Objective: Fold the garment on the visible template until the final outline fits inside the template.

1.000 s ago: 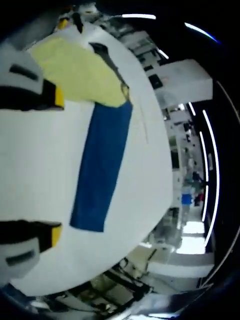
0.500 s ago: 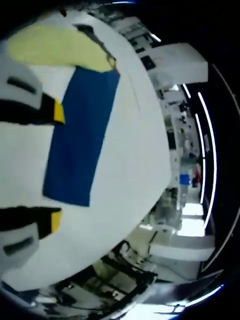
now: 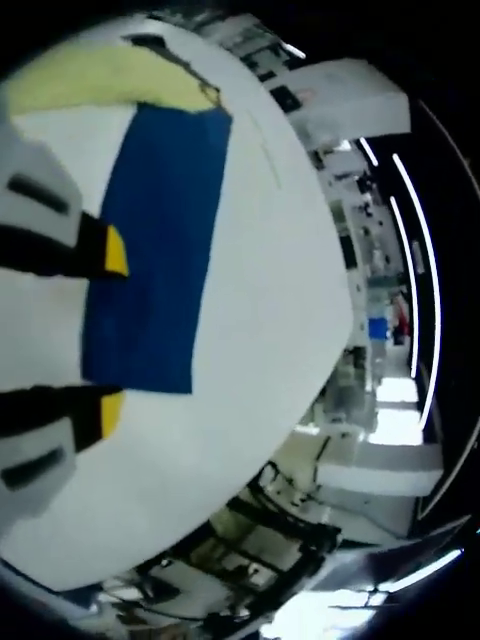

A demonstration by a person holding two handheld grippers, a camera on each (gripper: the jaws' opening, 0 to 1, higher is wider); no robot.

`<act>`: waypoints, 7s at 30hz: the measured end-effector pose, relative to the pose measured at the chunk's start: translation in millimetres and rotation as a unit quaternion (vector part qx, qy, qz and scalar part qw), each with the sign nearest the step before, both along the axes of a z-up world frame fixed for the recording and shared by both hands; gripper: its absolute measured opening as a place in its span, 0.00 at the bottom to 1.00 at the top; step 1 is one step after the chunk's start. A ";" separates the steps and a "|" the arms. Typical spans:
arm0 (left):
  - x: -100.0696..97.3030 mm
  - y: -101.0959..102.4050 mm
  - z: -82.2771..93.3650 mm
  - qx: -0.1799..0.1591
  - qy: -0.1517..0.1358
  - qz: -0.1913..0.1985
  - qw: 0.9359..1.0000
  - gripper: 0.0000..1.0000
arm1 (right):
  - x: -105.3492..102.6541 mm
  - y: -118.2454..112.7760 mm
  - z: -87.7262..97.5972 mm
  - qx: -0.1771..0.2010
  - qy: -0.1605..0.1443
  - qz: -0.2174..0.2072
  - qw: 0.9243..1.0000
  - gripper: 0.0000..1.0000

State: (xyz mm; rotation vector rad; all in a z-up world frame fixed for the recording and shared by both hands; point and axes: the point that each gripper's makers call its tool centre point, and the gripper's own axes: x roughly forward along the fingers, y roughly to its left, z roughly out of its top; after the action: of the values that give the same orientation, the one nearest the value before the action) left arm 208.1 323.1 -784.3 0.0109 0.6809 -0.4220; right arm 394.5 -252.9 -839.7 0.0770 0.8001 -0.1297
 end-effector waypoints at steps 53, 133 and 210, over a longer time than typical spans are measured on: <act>-6.7 9.9 2.6 0.040 -0.004 -0.002 0.999 0.92 | 47.1 50.6 48.1 0.078 -0.051 0.058 0.994 0.00; -0.3 -26.9 6.8 0.022 -0.014 -0.061 0.998 0.89 | 86.7 311.2 108.5 0.107 -0.023 0.333 0.936 0.00; -0.2 -28.7 5.3 -0.022 -0.005 -0.044 0.999 0.88 | 20.4 506.1 94.5 0.054 0.002 0.550 0.833 0.00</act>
State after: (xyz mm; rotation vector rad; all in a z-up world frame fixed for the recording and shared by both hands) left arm 208.0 294.3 -778.9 0.0014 0.6628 -0.5209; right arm 414.9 253.3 -745.2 -0.2859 0.7511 1.0175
